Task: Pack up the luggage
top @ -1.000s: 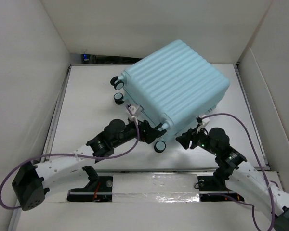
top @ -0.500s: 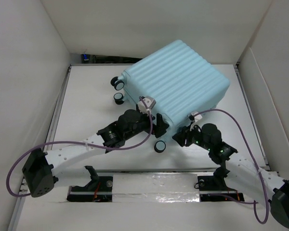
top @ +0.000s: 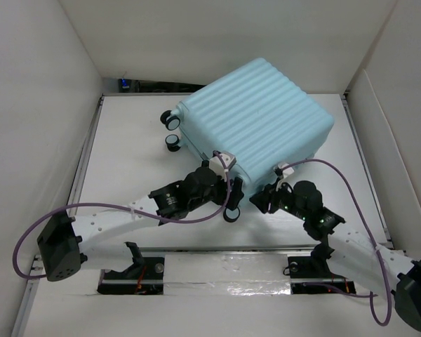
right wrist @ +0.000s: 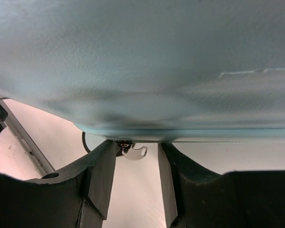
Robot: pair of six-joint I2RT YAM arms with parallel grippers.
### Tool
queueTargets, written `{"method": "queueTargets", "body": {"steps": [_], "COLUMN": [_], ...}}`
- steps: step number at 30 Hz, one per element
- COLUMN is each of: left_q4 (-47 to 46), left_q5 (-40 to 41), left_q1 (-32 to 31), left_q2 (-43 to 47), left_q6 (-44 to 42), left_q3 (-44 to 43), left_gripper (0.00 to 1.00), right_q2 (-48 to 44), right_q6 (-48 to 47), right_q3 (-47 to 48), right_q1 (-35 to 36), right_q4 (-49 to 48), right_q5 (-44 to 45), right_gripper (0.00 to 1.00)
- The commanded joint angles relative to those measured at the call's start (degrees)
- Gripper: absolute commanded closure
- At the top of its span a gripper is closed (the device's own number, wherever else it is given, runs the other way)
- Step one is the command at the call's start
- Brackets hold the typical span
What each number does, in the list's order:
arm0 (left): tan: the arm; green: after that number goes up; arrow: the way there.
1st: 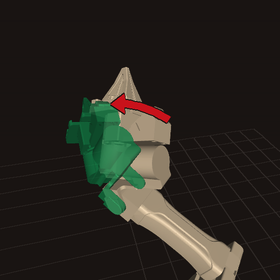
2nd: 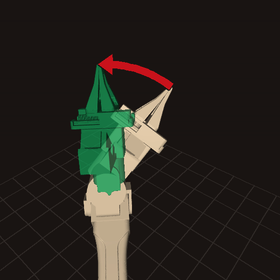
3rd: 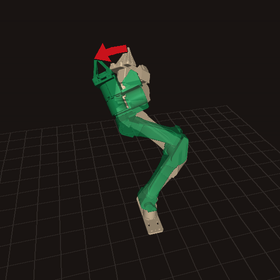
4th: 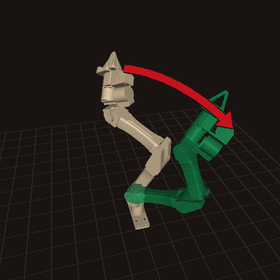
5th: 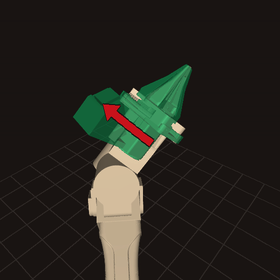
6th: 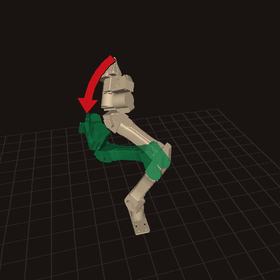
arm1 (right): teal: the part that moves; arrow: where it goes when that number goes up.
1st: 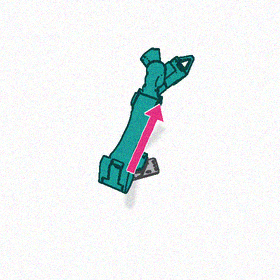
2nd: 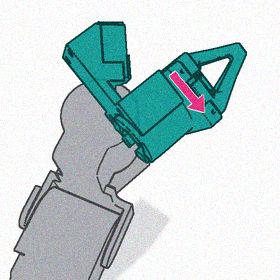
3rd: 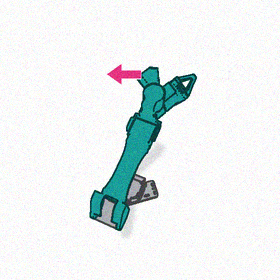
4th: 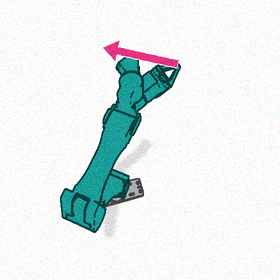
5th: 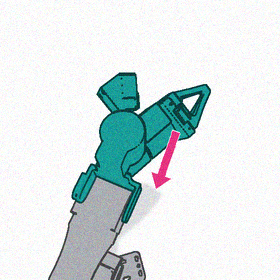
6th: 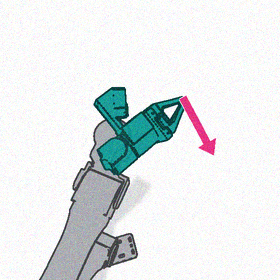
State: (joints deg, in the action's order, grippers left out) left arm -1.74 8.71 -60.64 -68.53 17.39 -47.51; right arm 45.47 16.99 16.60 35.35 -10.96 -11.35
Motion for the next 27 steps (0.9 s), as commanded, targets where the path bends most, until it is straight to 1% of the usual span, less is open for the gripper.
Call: {"method": "queueTargets", "body": {"steps": [1,3,4,6,7,9,10,11,12,14,19,23,25,26,27], "left_q4": [-1.9,-2.6,-2.8,-4.9,-5.6,-6.5,-6.9,-7.2,-7.4,-7.8,-7.7,-7.0,-6.8,-6.8,-6.8], "left_q5": [2.3,1.9,1.8,0.9,0.9,0.3,-0.3,-0.6,-1.2,-1.8,-2.0,-1.4,0.2,0.2,-0.2], "left_q1": [0.7,0.7,0.7,0.7,0.7,0.7,0.7,0.7,0.7,0.7,0.7,0.7,0.7,0.7,0.7], "left_q2": [1.9,1.0,0.4,0.2,0.2,0.7,1.5,1.9,2.3,3.6,5.2,5.4,4.8,4.5,4.0], "left_q6": [-1.2,-1.5,-1.7,-2.0,-2.1,-2.2,-2.2,-2.1,-2.0,-1.7,-1.3,-1.9,-2.4,-2.4,-2.4], "left_q3": [-0.6,-1.4,-1.7,-2.1,-2.4,-3.1,-3.3,-3.6,-3.8,-4.1,-5.9,-8.3,-8.9,-8.8,-8.6], "left_gripper": [0.17,0.27,0.41,0.56,0.71,0.87,0.96,1.0,1.0,1.0,1.0,1.0,1.0,1.0,1.0], "right_q2": [-1.2,-0.3,0.3,2.7,3.4,4.4,4.4,4.0,3.4,3.2,5.4,6.7,6.8,7.2,7.4], "right_q6": [0.1,-0.2,-0.6,-1.2,-2.0,-2.1,-1.9,-1.6,-1.4,-1.2,-1.1,-1.0,-0.9,-1.0,-1.0], "right_q3": [0.2,0.8,1.0,1.9,2.5,3.5,3.6,3.5,3.4,3.8,5.0,5.7,5.6,5.9,6.0], "right_q1": [0.3,0.3,0.3,0.3,0.3,0.9,0.9,0.9,0.9,0.9,1.9,4.5,5.8,5.8,5.8], "right_q4": [-6.3,-6.4,-6.4,-6.8,-6.4,-5.5,-5.7,-6.8,-7.4,-7.8,-8.7,-9.3,-9.9,-10.0,-10.2], "right_q5": [2.0,2.2,2.2,1.6,1.4,1.7,1.9,2.2,2.4,2.7,3.2,4.6,6.2,6.6,7.4], "right_gripper": [0.54,0.54,0.54,0.52,0.52,0.54,0.56,0.58,0.64,0.66,0.64,0.62,0.6,0.6,0.64]}}
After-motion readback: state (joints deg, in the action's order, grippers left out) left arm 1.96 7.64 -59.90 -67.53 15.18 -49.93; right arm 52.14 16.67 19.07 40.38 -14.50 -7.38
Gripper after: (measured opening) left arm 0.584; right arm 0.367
